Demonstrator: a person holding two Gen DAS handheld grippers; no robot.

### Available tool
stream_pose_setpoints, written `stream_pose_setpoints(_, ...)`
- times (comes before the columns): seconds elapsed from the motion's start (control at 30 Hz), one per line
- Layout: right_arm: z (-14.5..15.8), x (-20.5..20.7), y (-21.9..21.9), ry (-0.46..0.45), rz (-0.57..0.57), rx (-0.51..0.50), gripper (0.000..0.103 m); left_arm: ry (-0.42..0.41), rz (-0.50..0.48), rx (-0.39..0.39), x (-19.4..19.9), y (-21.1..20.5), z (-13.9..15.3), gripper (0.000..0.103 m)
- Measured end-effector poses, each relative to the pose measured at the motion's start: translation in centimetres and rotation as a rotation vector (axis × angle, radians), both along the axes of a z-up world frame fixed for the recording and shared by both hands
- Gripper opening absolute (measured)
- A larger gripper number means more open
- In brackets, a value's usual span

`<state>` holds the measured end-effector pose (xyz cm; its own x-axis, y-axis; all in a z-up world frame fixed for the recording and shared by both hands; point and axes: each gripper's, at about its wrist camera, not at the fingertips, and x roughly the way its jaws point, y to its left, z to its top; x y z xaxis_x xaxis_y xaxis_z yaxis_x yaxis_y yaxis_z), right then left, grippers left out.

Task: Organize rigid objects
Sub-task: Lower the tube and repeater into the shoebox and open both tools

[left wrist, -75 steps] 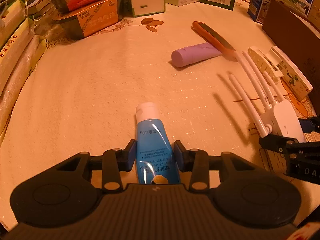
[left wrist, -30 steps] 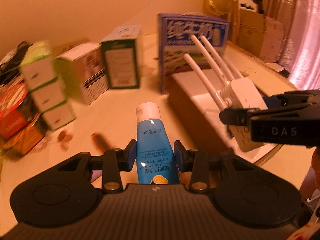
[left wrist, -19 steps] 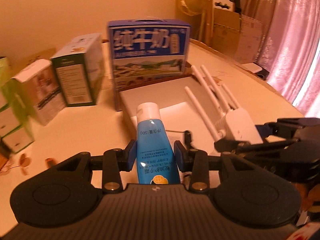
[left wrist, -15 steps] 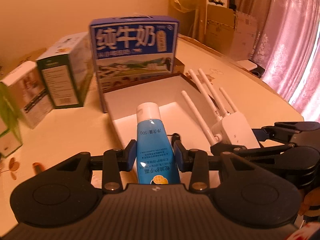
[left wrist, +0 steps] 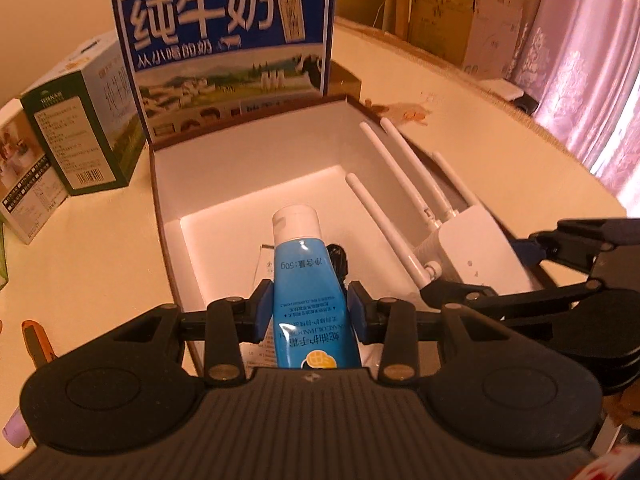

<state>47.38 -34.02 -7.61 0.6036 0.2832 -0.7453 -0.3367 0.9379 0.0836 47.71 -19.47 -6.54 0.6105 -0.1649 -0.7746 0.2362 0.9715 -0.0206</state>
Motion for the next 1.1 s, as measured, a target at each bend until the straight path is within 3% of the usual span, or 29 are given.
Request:
stream_pose_setpoints(0.5, -2.6, 2.8, 0.5, 0.001, 0.041, -0.066, 0.053, 0.032, -0.033, 0.069, 2.5, -0.6, -2.6, 0.039)
stream_pose_setpoints(0.67, -2.1, 2.6, 0.6, -0.064, 0.037, -0.063, 0.053, 0.029, -0.031, 0.069, 2.5, -0.1, -2.6, 0.041)
stream_pose_setpoints(1.1, -1.0, 0.4, -0.2, -0.035, 0.019, -0.022, 0.056, 0.008, -0.047, 0.077, 1.2, 0.3, -1.7, 0.043)
